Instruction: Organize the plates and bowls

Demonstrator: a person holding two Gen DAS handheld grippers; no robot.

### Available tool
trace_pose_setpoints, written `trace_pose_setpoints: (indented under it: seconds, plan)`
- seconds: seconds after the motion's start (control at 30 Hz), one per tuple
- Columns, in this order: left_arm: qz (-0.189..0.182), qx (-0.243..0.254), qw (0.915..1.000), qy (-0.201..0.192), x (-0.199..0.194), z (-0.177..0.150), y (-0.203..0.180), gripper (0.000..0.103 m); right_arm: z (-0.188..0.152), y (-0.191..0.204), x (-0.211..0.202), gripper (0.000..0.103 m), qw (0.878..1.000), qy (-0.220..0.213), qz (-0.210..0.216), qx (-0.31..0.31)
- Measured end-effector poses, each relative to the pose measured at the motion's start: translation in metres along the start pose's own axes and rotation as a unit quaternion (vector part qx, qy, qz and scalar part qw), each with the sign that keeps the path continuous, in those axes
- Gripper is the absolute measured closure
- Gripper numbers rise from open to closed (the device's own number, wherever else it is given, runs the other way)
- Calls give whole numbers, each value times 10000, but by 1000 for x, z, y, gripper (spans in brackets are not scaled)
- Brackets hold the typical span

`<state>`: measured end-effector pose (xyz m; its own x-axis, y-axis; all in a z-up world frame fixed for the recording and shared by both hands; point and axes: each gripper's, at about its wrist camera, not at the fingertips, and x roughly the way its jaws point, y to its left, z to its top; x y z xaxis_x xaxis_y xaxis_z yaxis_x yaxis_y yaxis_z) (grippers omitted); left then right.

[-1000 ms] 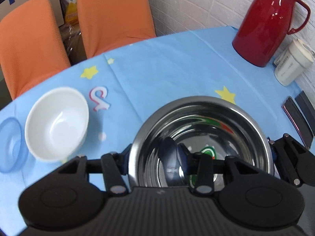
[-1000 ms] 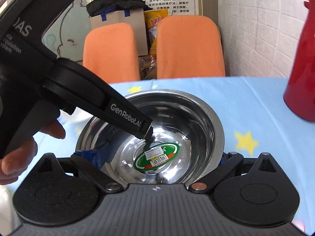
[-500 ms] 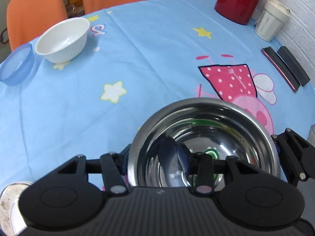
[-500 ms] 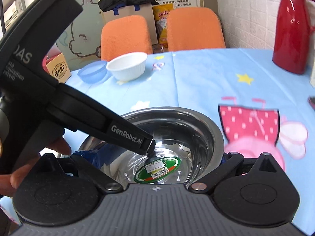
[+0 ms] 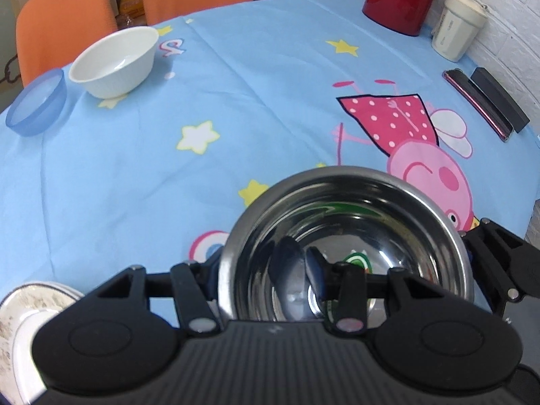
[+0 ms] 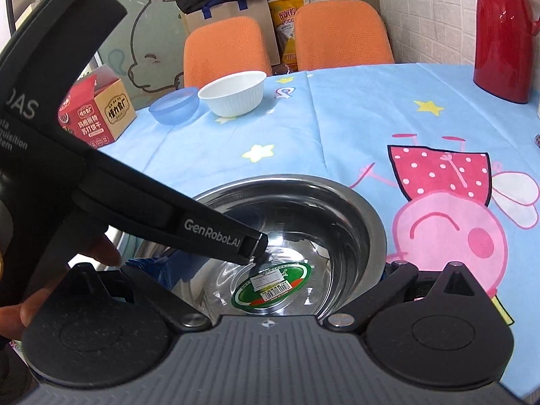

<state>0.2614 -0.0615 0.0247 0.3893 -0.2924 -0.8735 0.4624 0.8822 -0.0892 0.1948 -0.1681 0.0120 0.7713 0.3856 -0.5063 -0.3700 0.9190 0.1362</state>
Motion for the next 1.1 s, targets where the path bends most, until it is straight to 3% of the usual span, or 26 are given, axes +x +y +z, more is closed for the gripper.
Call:
trace_pose_setpoints:
  seconds: [0.07,0.3,0.53,0.7,1.1]
  plan:
    - [-51,39,9999,-152,-4,0,1,23,-2,-2,0,16,10000,46,55,14]
    - [111,-7,9977,-668,-45,-2,19,23,-2,-13,-30,15,9998,-135,-64,123]
    - [388,-390,9930,-1044,-77,-3,59,23,14,-25,-64,15,9975,-628,-163,284]
    - [671,-629,9896,-1102,-86,-4,85,23,42,-23,-60,15,9971,-707,190,211]
    - [824,-800,9858,-1223,-95,2,123,21,110,13,-21,15,9952,-721,334,-568]
